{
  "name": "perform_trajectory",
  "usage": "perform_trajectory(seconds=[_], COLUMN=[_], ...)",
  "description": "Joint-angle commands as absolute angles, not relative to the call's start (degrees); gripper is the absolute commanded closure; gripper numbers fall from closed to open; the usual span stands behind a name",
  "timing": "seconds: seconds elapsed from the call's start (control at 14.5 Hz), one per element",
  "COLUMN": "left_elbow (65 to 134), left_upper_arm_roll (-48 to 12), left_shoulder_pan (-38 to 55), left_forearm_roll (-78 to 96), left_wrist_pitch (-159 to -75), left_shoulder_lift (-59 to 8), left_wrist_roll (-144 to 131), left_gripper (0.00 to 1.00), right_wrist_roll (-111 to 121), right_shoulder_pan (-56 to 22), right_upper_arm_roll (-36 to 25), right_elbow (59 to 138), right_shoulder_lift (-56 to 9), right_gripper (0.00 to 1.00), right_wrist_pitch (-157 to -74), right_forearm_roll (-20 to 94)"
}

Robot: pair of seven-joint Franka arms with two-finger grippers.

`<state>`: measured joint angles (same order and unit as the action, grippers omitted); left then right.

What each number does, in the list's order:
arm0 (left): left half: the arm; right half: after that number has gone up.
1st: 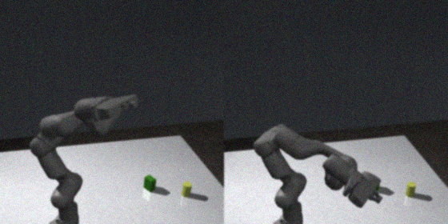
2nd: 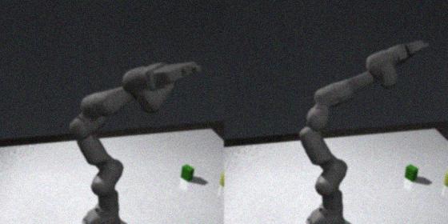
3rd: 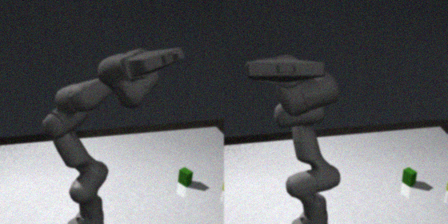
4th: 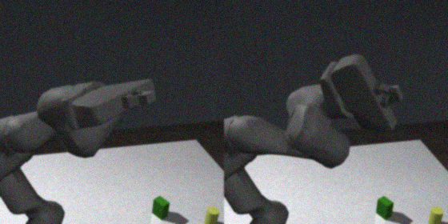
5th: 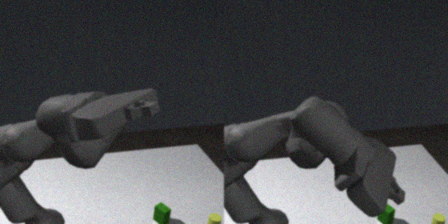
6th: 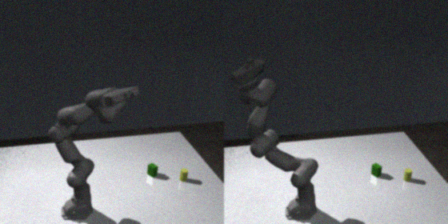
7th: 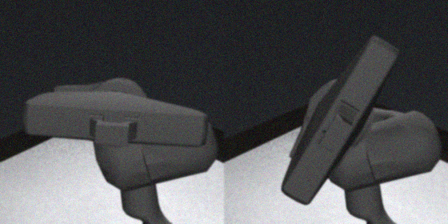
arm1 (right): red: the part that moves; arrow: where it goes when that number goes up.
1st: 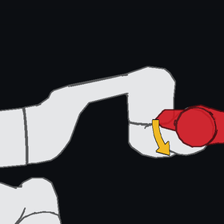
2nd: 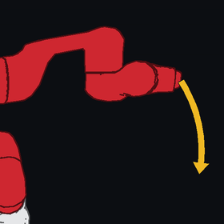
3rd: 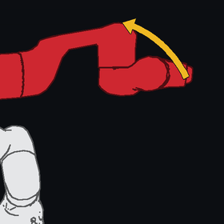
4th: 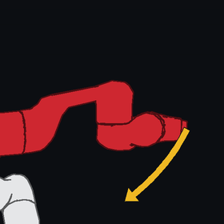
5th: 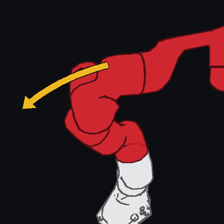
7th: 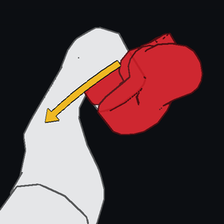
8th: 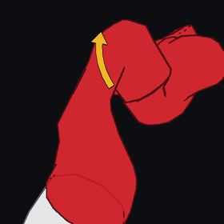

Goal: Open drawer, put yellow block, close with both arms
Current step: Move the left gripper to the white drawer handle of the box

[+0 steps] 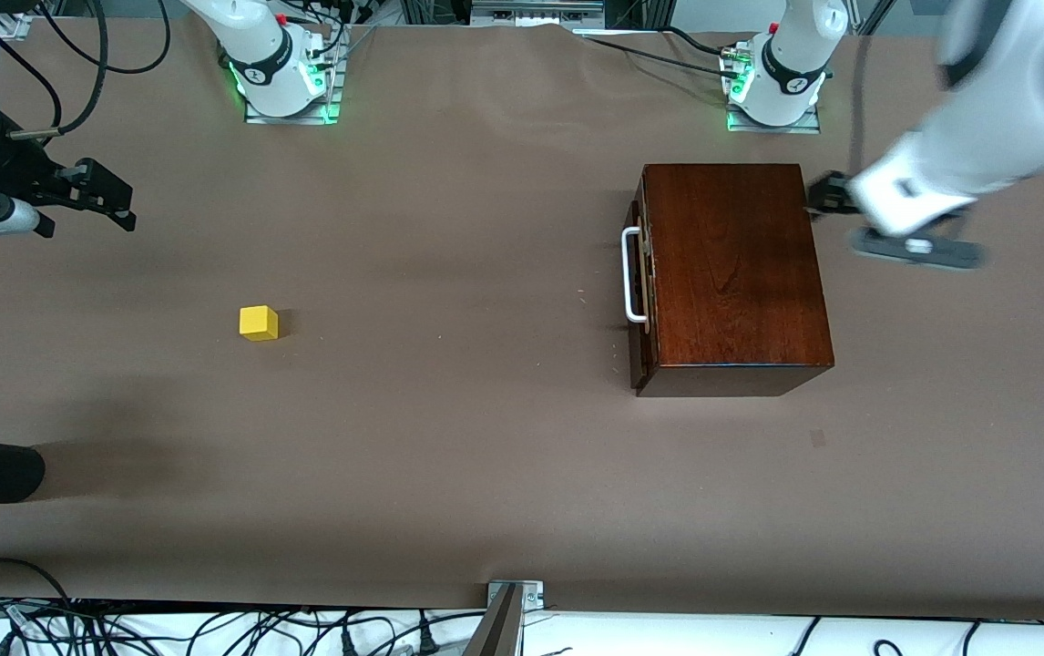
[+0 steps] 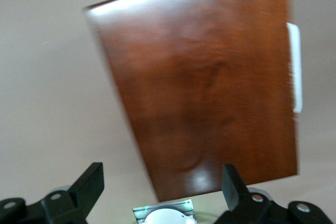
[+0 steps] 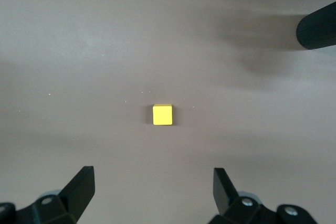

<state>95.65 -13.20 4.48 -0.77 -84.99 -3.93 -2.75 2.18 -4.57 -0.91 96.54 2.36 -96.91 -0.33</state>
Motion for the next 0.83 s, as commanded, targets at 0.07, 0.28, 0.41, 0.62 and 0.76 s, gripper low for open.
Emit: perform_trajectory(seconds=[0.07, 0.28, 0.41, 0.62, 0.76], left_elbow=[85.8, 86.0, 86.3, 86.7, 87.4], left_upper_arm_roll=[-21.3, -22.0, -22.0, -22.0, -21.9], left_shoulder_pan=[6.6, 12.6, 14.8, 17.7, 20.3], left_forearm_roll=[-0.5, -1.3, -1.4, -5.4, -9.9], left_wrist_pitch=[-84.8, -93.8, -98.7, -103.0, -102.9], left_shoulder_lift=[-15.2, -19.7, -22.6, -26.5, -27.8], left_wrist_roll=[-7.8, -19.8, -25.5, -34.7, -40.7], left_gripper=[0.00, 0.00, 0.00, 0.00, 0.00], right_wrist_roll=[1.9, 1.9, 1.9, 1.9, 1.9], right_shoulder_pan=[-4.2, -4.2, -4.3, -4.2, -4.2], right_upper_arm_roll=[-0.8, -0.8, -0.7, -0.7, -0.8], right_elbow=[95.3, 95.3, 95.3, 95.3, 95.3], right_shoulder_lift=[2.2, 2.1, 2.1, 2.1, 2.0], right_gripper=[0.00, 0.00, 0.00, 0.00, 0.00], right_wrist_pitch=[-95.7, -95.6, -95.9, -95.8, -95.9], right_forearm_roll=[0.9, 0.9, 1.0, 0.9, 1.0])
